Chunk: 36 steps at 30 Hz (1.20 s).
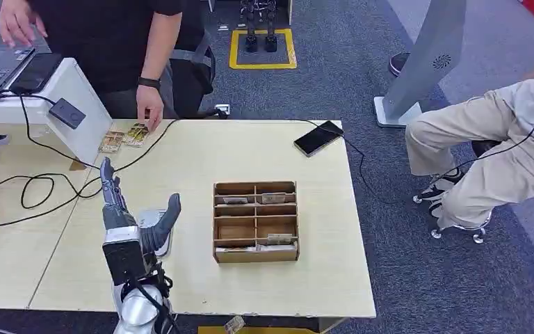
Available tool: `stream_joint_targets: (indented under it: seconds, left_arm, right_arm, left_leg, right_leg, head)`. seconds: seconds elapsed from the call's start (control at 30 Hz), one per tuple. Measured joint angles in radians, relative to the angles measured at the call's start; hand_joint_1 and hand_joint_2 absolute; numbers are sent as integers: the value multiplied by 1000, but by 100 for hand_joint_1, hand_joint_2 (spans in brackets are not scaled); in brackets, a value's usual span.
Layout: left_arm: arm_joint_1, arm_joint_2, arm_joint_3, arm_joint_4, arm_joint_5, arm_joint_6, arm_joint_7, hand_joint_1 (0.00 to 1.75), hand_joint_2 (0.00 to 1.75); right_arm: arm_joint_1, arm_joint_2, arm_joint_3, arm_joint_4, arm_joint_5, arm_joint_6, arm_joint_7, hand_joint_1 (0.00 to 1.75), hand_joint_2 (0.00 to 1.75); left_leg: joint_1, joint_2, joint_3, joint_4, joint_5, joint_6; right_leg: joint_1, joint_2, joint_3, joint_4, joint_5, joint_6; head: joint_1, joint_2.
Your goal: Pass the card to the sensor for recognition and then transmit it.
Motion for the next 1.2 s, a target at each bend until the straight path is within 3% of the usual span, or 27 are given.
stream_joint_targets:
  seconds: [0.13,0.3,0.57,0.77,0.97,1.2]
  left_arm:
    - [34,21,-36,-62,7,-67,-33,0,175]
    - [34,85,-152,-93,-71,-242,-69,0,175]
    - [16,144,-274,-98,-117,-362,-79,0,175]
    - [-9,171,-322,-84,-249,-362,-31,0,175]
    - [-38,187,-351,-17,-498,-300,107,0,175]
    - [-66,193,-371,61,-617,-274,200,0,175]
  right_arm:
    - [0,-1,0,0,3,0,-5,0,175]
    - [-1,-8,0,4,21,0,-13,0,175]
    - [-2,-18,0,11,23,0,-23,0,175]
    - [-2,-22,0,13,31,0,-20,0,175]
    - [-2,-27,0,14,39,0,-11,0,175]
    - [-1,-28,0,14,48,0,2,0,175]
  left_leg:
    - [0,0,0,0,0,0]
    - [0,0,0,0,0,0]
    - [0,0,0,0,0,0]
    - [0,0,0,0,0,0]
    - [0,0,0,0,0,0]
    - [0,0,0,0,0,0]
  right_leg:
    - [0,0,0,0,0,0]
    - [0,-1,0,0,0,0]
    - [0,-1,0,0,0,0]
    - [0,-1,0,0,0,0]
    - [0,-1,0,0,0,0]
    - [0,0,0,0,0,0]
  head:
    - [0,0]
    - [0,0]
    - [0,0]
    - [0,0]
    - [0,0]
    - [0,0]
